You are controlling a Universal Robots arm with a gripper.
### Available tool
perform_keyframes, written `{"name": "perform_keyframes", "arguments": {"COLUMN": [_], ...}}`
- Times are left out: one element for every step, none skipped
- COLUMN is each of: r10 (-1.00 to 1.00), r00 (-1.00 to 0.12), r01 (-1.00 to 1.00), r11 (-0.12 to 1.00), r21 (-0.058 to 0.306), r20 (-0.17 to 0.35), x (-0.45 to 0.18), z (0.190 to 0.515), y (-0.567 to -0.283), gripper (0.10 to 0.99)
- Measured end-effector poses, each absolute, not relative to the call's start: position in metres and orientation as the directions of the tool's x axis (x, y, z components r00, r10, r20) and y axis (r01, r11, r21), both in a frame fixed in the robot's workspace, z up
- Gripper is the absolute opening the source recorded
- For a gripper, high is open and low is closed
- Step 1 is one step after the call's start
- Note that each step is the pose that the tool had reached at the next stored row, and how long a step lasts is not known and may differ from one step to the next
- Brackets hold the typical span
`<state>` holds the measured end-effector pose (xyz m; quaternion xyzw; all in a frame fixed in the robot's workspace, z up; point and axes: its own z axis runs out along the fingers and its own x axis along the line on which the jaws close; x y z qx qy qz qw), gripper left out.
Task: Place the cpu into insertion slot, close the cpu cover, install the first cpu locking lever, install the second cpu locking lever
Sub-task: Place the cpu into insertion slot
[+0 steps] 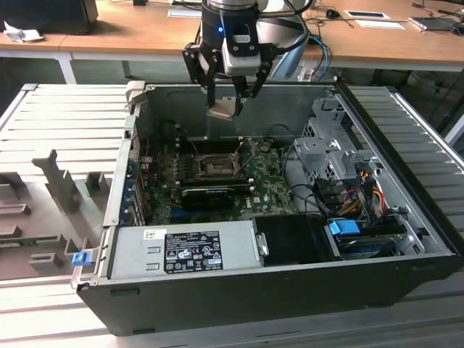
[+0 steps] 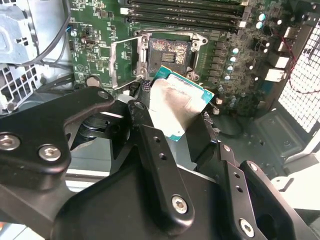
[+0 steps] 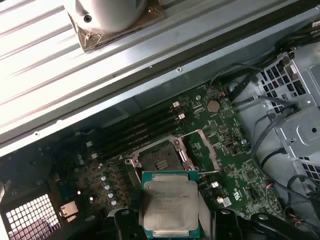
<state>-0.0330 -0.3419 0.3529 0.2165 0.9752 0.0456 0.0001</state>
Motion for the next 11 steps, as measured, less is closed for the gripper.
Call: {"name": "perform_keyframes", "arguments": {"r10": [0.434, 0.444, 0.448, 0.449, 0.445, 0.421, 0.399, 0.366, 0.350, 0.337, 0.330], "r00": [-0.901, -0.896, -0.894, -0.893, -0.895, -0.907, -0.917, -0.930, -0.937, -0.941, -0.944], "r01": [0.434, 0.444, 0.448, 0.449, 0.445, 0.421, 0.399, 0.366, 0.350, 0.337, 0.330], "r11": [0.897, 0.892, 0.890, 0.889, 0.891, 0.903, 0.912, 0.926, 0.933, 0.937, 0.940], "r21": [0.089, 0.089, 0.089, 0.089, 0.089, 0.089, 0.089, 0.089, 0.089, 0.089, 0.089], "r20": [0.019, 0.020, 0.020, 0.020, 0.020, 0.020, 0.020, 0.020, 0.020, 0.019, 0.020], "x": [-0.0330, -0.0331, -0.0330, -0.0330, -0.0331, -0.0330, -0.0330, -0.0330, -0.0331, -0.0330, -0.0330], "z": [0.3527, 0.3527, 0.3526, 0.3525, 0.3525, 0.3524, 0.3523, 0.3523, 0.3523, 0.3522, 0.3522], "y": [-0.3419, -0.3420, -0.3419, -0.3420, -0.3420, -0.3420, -0.3420, -0.3420, -0.3420, -0.3420, -0.3420], "gripper": [0.529, 0.529, 0.529, 0.529, 0.529, 0.529, 0.529, 0.529, 0.529, 0.529, 0.529]}}
